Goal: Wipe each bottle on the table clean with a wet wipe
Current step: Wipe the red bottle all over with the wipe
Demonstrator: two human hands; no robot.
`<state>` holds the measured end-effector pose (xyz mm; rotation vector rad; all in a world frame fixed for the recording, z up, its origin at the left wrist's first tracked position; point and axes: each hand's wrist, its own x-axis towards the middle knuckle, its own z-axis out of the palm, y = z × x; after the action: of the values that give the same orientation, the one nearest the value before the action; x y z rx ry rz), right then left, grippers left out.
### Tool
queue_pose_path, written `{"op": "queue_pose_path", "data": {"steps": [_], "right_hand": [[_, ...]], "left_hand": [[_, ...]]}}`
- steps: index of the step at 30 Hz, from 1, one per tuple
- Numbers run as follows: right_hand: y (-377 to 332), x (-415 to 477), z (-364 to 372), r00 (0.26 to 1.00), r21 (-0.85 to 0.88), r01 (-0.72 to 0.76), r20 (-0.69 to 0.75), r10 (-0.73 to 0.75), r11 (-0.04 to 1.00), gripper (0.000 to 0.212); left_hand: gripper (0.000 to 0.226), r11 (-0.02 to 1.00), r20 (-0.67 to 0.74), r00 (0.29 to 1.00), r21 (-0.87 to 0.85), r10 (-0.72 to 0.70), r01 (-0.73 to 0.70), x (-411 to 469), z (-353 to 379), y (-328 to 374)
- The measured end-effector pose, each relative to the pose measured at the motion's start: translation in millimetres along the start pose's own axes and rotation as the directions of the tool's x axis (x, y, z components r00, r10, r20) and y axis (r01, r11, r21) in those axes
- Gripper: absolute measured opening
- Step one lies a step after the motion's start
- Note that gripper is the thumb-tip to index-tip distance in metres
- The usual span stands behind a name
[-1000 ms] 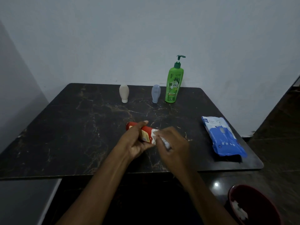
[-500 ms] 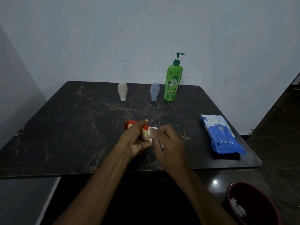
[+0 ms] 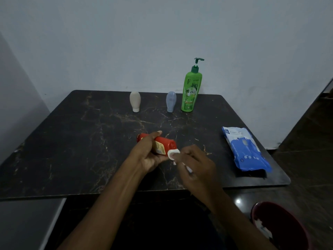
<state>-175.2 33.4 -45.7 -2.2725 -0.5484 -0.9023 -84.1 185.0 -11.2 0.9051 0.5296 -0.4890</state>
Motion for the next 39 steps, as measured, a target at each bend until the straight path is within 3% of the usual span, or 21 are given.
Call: {"op": "queue_pose_path", "data": {"steps": [2,6,9,13,17,21,23,28,32,35,39], "right_hand": [[0.4,7.8,1.5,0.999,0.06,-0.046,-0.022,0.047,0.997,0.017],[12.3,18.8,10.5,0.987,-0.02,-0.15,-0.069,0.148,0.988,0.03],[8.4,4.8,18.1,0.979,-0.033,-0.193,-0.067,0.191,0.981,0.029],[4.5,-7.3,12.0,0.959,0.118,-0.256,-0.092,0.267,0.959,0.017],[0.1,-2.3,0.6,0.9,0.247,-0.354,-0.174,0.401,0.902,0.014],[-4.7,-4.9,6.5,0.95,0.235,-0.276,-0.08,0.301,0.932,0.029],[-2.6,-2.1,11.0,0.959,0.15,-0.239,-0.118,0.258,0.959,0.024],[-0.8,12.6,16.4,0.94,-0.002,-0.311,-0.145,0.308,0.95,0.017],[-2.2,21.6,15.0,0.927,0.086,-0.343,-0.129,0.352,0.935,0.02],[-0.8,15.5,11.0,0.925,0.132,-0.334,-0.145,0.352,0.933,0.036],[1.8,1.8,3.9,0.967,0.105,-0.21,-0.125,0.222,0.972,0.027]], "left_hand": [[0.049,1.0,0.015,1.0,0.007,-0.004,0.004,-1.6,1.6,-2.5],[0.03,1.0,0.016,1.0,0.022,-0.002,0.001,-6.7,5.6,-4.3],[0.039,1.0,0.005,1.0,-0.004,0.001,-0.001,-7.3,4.0,-3.0],[0.06,0.999,-0.021,1.0,-0.036,0.007,-0.007,-4.9,-1.3,-4.0],[0.051,0.998,0.008,1.0,-0.058,0.024,-0.023,-7.0,-1.6,-2.2],[0.054,0.999,0.01,1.0,-0.019,0.028,-0.027,-5.8,-0.2,-6.0],[0.058,0.999,0.009,0.999,0.01,0.034,-0.034,-6.9,1.5,-9.1],[0.06,0.999,0.017,0.999,0.03,0.028,-0.029,-8.8,2.3,-8.8],[0.055,0.999,0.022,0.999,0.027,0.026,-0.027,-9.4,1.9,-6.3],[0.062,1.0,0.016,0.999,-0.001,0.029,-0.029,-7.1,-1.3,-4.3],[0.06,0.999,0.008,1.0,-0.034,0.024,-0.023,-4.8,-3.4,-3.2]]}}
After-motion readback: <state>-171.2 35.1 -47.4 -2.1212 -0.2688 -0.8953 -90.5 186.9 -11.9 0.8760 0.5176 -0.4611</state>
